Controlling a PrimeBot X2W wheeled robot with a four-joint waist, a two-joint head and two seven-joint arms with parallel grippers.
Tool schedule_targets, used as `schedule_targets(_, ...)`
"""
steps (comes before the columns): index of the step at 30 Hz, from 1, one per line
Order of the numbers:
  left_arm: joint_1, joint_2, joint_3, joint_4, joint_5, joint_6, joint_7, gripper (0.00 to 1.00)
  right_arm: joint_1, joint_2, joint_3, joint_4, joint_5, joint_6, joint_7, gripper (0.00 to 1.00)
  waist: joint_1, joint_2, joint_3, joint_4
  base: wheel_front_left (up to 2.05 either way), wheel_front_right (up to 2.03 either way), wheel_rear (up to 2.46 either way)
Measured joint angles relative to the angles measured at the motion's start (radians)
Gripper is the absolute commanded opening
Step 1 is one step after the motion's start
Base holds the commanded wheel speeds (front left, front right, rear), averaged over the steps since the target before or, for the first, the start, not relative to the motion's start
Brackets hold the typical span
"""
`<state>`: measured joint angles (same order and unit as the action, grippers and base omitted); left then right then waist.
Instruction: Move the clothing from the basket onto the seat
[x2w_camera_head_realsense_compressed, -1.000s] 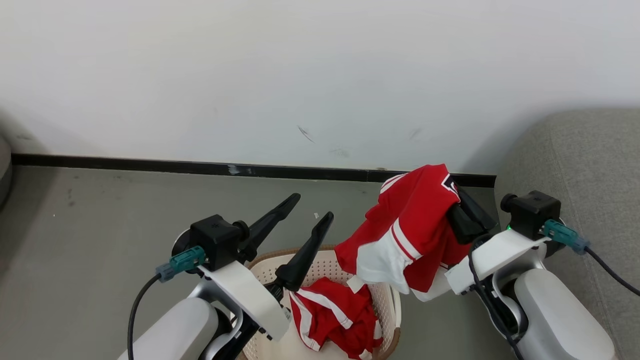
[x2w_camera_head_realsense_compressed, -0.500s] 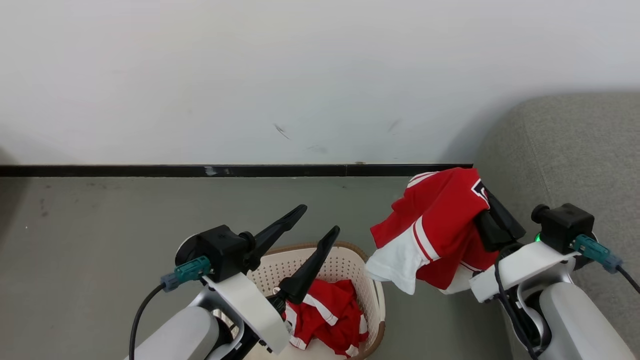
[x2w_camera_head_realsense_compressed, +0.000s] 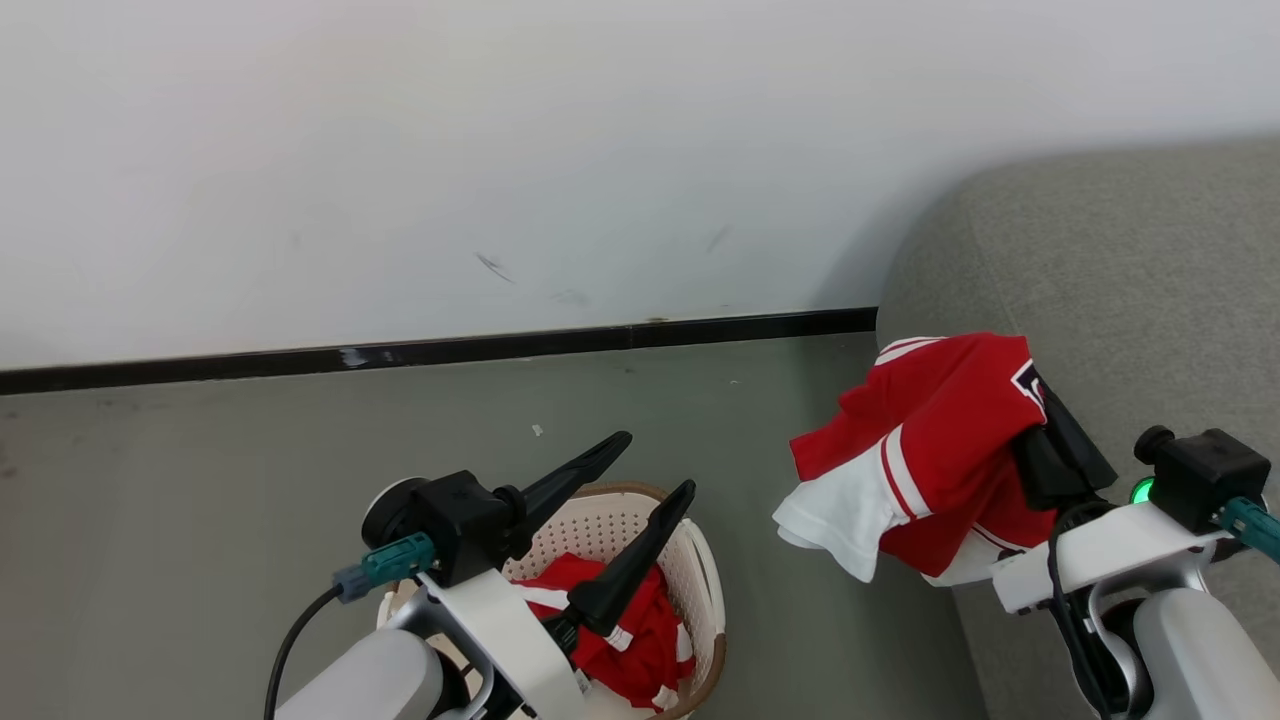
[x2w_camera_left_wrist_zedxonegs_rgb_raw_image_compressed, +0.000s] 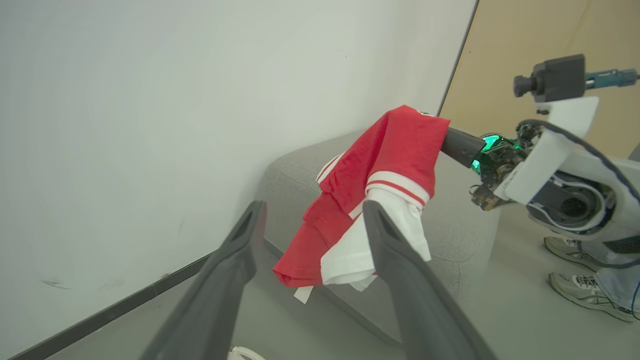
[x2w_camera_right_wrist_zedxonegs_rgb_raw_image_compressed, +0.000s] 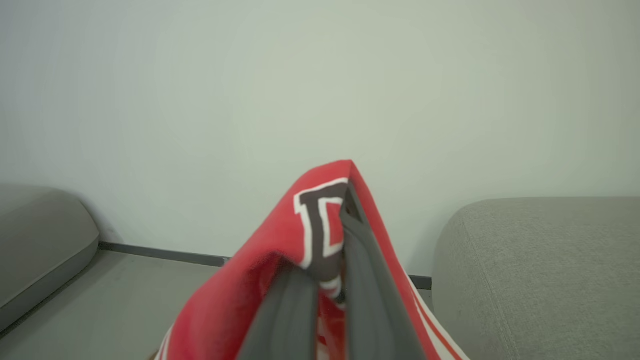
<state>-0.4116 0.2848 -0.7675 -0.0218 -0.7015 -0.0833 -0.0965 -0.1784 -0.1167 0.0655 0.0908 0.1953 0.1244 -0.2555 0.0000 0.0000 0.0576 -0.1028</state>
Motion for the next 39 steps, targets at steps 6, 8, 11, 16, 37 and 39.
schedule_targets(6, 0.007, 0.004, -0.006, -0.009, 0.004, -0.002, 0.0, 1.0, 0.028, 0.002, -0.029, -0.035, -0.005, 0.0, 0.0, 0.0, 0.0, 0.0, 0.004, -0.035, 0.0, 0.0, 0.0)
schedule_targets(8, 0.007, 0.008, -0.006, -0.011, 0.009, -0.003, 0.0, 1.0, 0.037, 0.005, -0.037, -0.049, -0.008, 0.0, 0.0, 0.0, 0.0, 0.0, 0.006, -0.05, 0.0, 0.0, 0.0)
schedule_targets(11, 0.007, 0.012, -0.006, -0.017, 0.009, -0.003, 0.0, 1.0, 0.049, 0.01, -0.047, -0.067, -0.011, 0.0, 0.0, 0.0, 0.0, 0.0001, 0.009, -0.07, 0.0, 0.0, 0.0)
schedule_targets(16, 0.009, 0.025, -0.006, -0.033, 0.018, -0.003, 0.0, 1.0, 0.07, 0.016, -0.051, -0.091, -0.011, 0.0, 0.0, 0.0, 0.0, 0.0, 0.015, -0.103, 0.0, 0.0, 0.0)
schedule_targets(37, 0.032, 0.072, -0.014, -0.071, 0.062, 0.003, 0.0, 1.0, 0.092, 0.026, -0.035, -0.149, -0.012, 0.0, 0.0, 0.0, 0.0, 0.0, 0.051, -0.209, 0.0, 0.0, 0.0)
schedule_targets(39, 0.036, 0.074, -0.014, -0.074, 0.062, 0.01, 0.0, 1.0, 0.091, 0.027, -0.03, -0.155, -0.012, 0.0, 0.0, 0.0, 0.0, 0.0001, 0.055, -0.215, 0.0, 0.0, 0.0)
